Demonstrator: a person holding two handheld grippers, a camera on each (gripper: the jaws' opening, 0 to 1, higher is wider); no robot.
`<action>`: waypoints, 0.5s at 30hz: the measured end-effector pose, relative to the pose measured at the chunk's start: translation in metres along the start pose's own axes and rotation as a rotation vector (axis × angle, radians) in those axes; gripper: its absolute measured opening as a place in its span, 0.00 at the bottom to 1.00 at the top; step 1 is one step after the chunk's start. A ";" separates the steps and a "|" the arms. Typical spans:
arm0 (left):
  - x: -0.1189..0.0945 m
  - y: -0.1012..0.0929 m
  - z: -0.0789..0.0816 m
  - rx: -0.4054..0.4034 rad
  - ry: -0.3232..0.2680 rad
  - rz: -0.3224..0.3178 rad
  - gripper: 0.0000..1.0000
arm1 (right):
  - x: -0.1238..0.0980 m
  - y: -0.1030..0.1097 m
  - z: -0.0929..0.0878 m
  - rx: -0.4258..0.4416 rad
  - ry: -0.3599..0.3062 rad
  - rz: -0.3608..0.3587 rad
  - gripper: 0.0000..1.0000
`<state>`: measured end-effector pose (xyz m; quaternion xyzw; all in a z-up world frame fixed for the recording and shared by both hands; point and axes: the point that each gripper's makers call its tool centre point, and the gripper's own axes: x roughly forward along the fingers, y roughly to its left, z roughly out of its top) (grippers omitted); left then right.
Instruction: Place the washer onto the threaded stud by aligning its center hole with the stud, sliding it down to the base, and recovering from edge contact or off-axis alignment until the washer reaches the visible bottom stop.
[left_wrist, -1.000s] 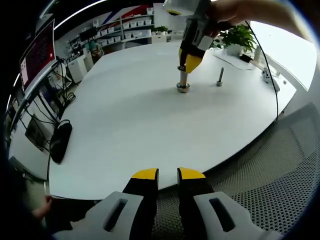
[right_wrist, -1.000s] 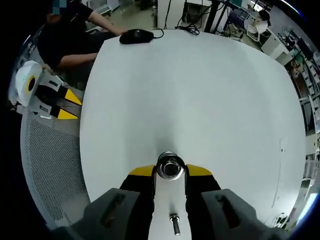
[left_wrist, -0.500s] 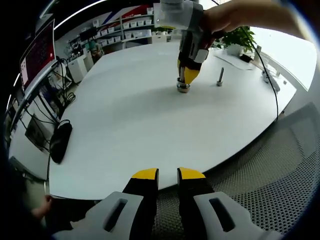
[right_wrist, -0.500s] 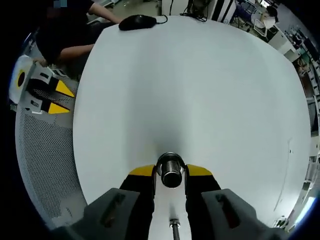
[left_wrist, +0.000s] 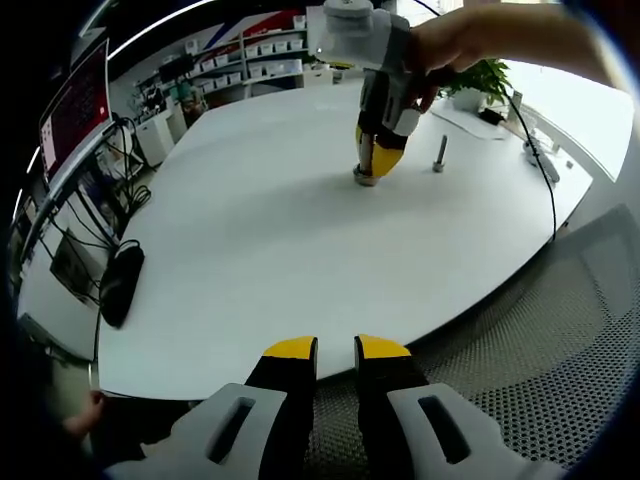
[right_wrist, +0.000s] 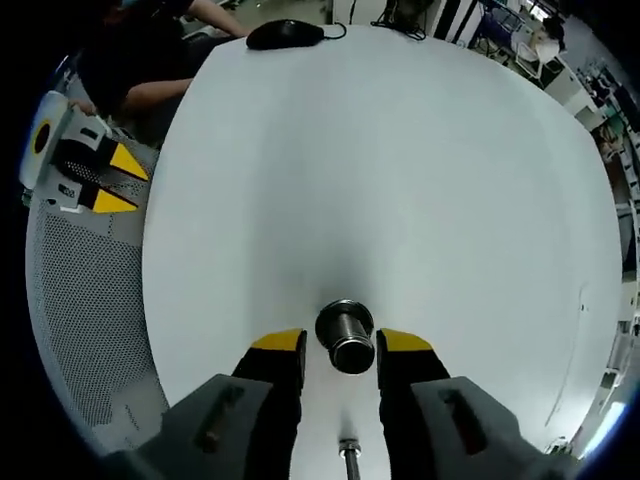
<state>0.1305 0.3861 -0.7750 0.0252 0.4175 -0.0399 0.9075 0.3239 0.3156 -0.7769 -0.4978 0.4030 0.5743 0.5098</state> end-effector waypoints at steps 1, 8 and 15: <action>0.000 0.000 0.000 0.001 0.000 -0.001 0.12 | -0.005 0.000 0.002 0.006 -0.017 -0.016 0.33; -0.001 0.000 0.001 0.000 -0.003 -0.001 0.12 | -0.055 0.010 0.002 0.123 -0.200 -0.098 0.35; -0.002 0.000 0.002 -0.002 -0.006 0.002 0.12 | -0.104 0.023 -0.030 0.286 -0.346 -0.176 0.35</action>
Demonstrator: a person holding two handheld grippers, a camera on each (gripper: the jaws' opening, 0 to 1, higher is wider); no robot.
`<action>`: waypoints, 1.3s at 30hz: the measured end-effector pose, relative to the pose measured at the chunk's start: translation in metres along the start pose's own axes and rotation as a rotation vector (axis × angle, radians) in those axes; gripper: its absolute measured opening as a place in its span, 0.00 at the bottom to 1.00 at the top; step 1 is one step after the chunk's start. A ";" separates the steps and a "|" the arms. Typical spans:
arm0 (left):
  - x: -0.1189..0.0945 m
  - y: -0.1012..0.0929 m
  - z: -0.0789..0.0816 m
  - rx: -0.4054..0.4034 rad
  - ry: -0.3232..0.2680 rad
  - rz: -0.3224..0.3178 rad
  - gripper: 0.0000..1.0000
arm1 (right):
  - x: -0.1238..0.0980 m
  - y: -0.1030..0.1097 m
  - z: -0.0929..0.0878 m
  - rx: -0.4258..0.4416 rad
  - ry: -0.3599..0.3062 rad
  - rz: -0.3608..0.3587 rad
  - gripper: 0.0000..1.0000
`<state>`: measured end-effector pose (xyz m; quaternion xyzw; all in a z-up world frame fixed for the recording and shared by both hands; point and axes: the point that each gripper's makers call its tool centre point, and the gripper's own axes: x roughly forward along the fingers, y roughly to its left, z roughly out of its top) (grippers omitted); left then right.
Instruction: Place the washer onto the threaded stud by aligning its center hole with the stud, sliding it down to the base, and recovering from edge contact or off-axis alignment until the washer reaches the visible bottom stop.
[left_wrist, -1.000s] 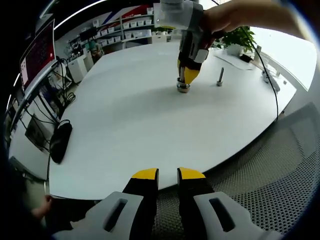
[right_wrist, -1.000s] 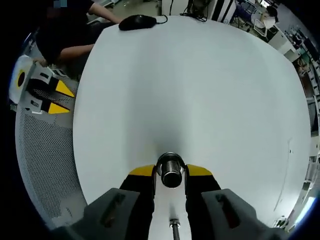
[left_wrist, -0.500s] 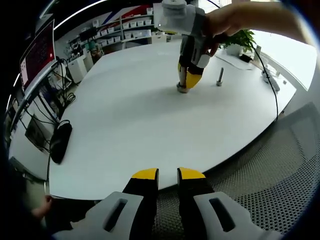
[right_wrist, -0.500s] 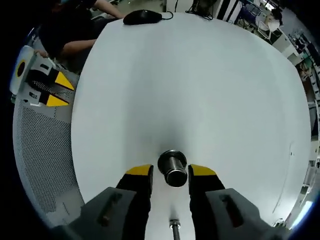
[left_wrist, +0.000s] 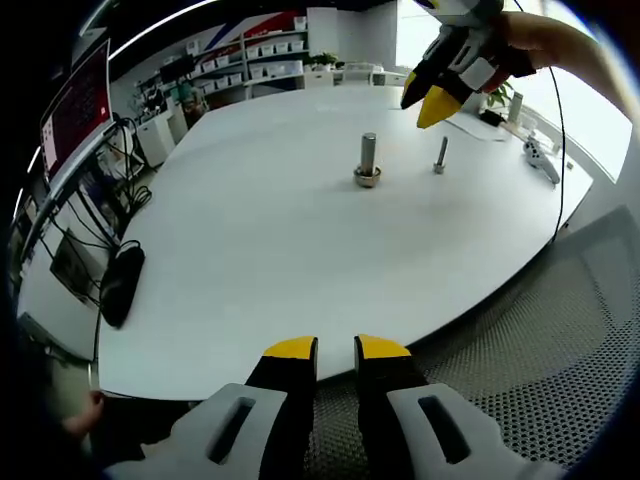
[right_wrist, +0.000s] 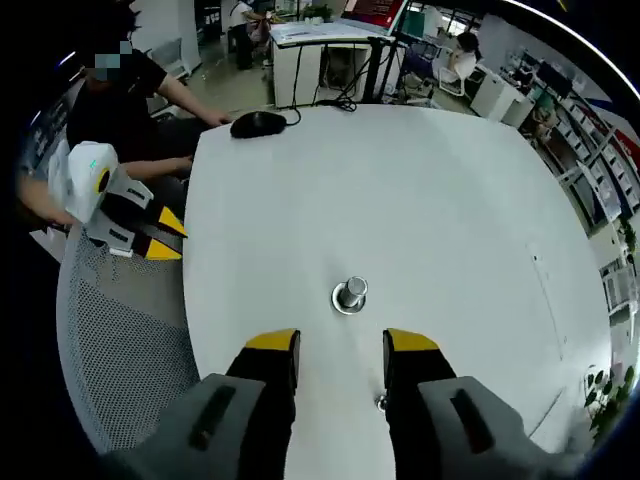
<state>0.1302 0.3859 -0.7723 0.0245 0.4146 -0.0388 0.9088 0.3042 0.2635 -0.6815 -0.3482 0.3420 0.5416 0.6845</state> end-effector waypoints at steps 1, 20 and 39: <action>-0.001 0.000 0.001 -0.004 -0.007 0.002 0.12 | -0.007 0.000 -0.001 0.020 -0.027 -0.005 0.35; -0.002 0.000 0.001 0.002 -0.009 0.001 0.12 | -0.085 0.011 -0.100 0.463 -0.292 -0.217 0.31; -0.003 0.000 0.001 0.002 -0.008 0.002 0.12 | -0.077 0.052 -0.191 0.735 -0.286 -0.333 0.29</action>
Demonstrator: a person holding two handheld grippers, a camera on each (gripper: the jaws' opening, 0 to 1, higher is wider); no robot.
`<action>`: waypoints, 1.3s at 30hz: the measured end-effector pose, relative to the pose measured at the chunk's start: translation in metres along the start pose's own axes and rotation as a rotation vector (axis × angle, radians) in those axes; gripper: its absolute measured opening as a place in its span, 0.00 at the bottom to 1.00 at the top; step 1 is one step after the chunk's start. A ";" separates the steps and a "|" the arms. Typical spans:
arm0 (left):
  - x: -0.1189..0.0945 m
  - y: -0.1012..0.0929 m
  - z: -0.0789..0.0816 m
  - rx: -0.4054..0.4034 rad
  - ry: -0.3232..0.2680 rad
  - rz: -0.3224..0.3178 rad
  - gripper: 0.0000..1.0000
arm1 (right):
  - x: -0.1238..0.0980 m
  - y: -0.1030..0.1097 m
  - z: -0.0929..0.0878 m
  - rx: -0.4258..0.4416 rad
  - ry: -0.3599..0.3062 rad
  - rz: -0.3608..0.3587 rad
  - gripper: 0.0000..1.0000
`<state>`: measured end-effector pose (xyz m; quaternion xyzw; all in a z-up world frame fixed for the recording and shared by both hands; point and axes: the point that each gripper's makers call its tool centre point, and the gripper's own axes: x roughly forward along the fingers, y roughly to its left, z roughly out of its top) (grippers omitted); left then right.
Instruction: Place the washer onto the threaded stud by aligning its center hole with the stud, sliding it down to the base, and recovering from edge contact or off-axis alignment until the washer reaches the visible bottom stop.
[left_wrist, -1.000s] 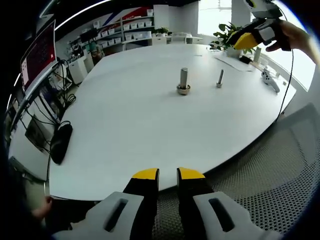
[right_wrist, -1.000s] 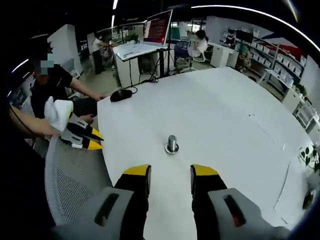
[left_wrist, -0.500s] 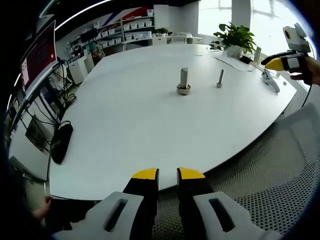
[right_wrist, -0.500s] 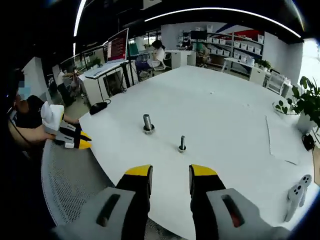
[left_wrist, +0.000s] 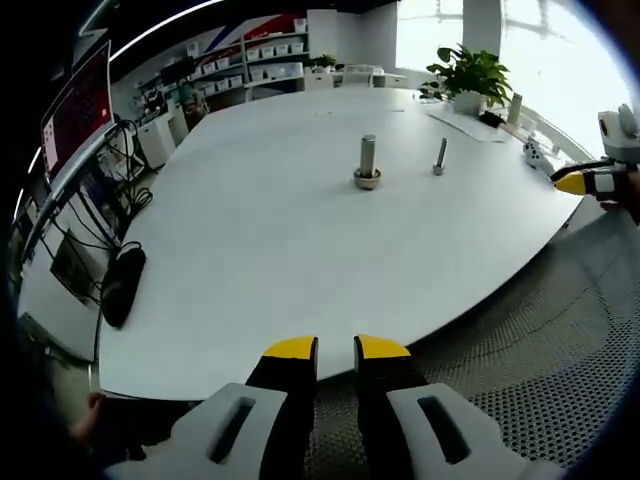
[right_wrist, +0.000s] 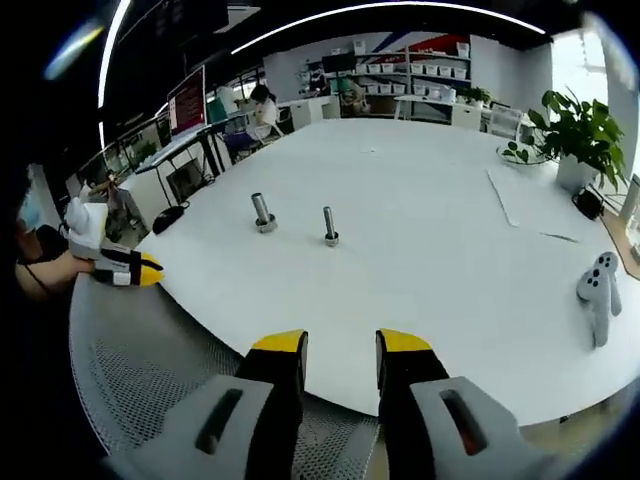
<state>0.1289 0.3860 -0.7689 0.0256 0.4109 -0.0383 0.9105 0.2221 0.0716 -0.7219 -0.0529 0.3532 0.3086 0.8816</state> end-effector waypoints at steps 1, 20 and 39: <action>0.000 0.000 0.000 -0.001 -0.001 0.001 0.12 | 0.000 0.001 -0.003 0.013 -0.002 -0.012 0.27; -0.001 0.000 0.000 -0.001 -0.005 0.007 0.12 | 0.006 0.006 -0.020 0.116 0.028 -0.017 0.22; 0.000 0.000 -0.001 -0.001 -0.002 0.007 0.12 | 0.012 0.008 -0.028 0.036 0.067 -0.043 0.22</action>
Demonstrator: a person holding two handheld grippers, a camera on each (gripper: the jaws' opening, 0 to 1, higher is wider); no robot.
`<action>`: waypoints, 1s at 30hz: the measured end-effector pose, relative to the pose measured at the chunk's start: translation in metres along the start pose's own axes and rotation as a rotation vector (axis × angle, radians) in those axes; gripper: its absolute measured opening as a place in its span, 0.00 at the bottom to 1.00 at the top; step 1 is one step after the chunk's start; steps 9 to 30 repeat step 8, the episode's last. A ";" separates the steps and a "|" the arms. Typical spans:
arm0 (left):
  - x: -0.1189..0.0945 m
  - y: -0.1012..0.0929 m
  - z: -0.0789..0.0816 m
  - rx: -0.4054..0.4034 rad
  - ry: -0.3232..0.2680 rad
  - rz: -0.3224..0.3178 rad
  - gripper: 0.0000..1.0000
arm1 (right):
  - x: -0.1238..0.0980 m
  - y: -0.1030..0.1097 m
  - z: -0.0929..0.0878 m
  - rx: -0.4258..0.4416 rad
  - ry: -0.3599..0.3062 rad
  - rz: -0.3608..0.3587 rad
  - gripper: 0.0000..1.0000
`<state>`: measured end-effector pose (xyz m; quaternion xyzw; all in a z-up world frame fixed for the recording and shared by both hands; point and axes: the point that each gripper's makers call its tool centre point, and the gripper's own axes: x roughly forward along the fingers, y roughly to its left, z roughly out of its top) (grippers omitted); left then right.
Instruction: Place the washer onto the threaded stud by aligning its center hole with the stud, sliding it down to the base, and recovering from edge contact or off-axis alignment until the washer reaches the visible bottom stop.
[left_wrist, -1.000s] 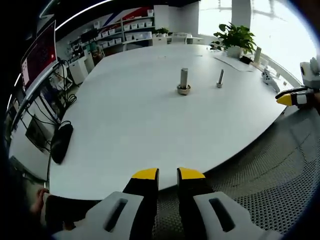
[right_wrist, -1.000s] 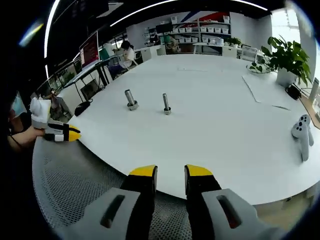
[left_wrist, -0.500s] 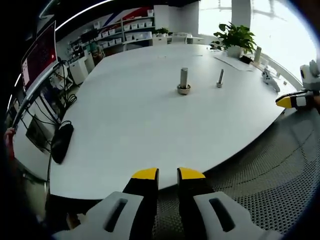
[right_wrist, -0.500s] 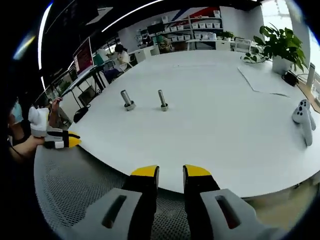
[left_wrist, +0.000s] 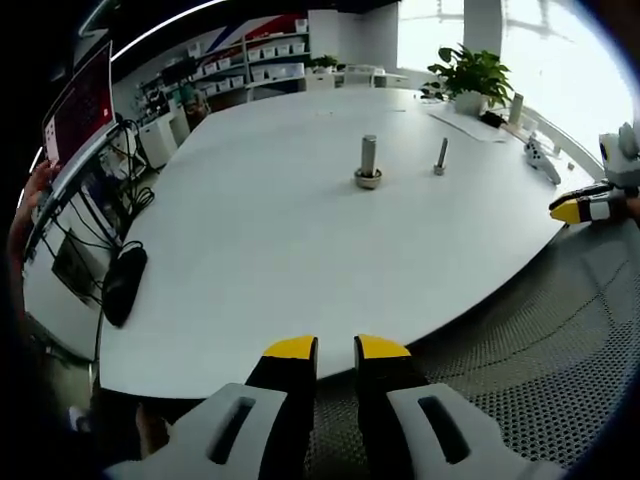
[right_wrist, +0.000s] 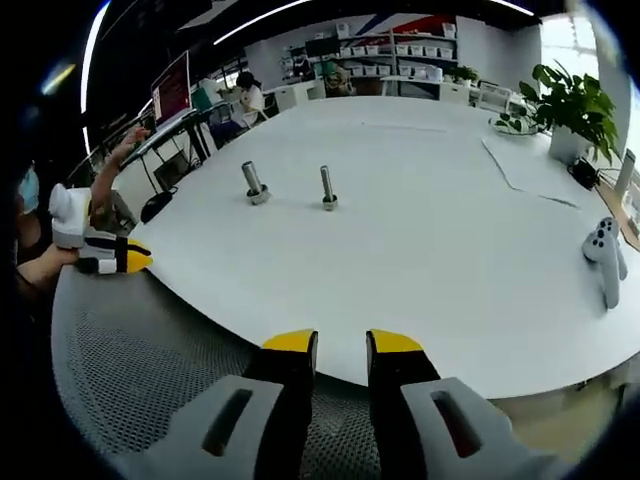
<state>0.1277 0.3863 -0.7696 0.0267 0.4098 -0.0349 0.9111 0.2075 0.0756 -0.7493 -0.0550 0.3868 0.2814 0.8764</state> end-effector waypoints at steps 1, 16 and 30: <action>0.000 0.000 0.000 0.000 0.001 0.000 0.12 | -0.001 0.001 0.000 0.001 -0.002 0.000 0.22; 0.000 0.000 0.000 -0.004 0.002 0.001 0.12 | -0.006 -0.003 0.009 0.106 -0.045 0.019 0.21; 0.000 0.000 0.000 -0.004 0.002 0.001 0.12 | -0.006 -0.003 0.009 0.106 -0.045 0.019 0.21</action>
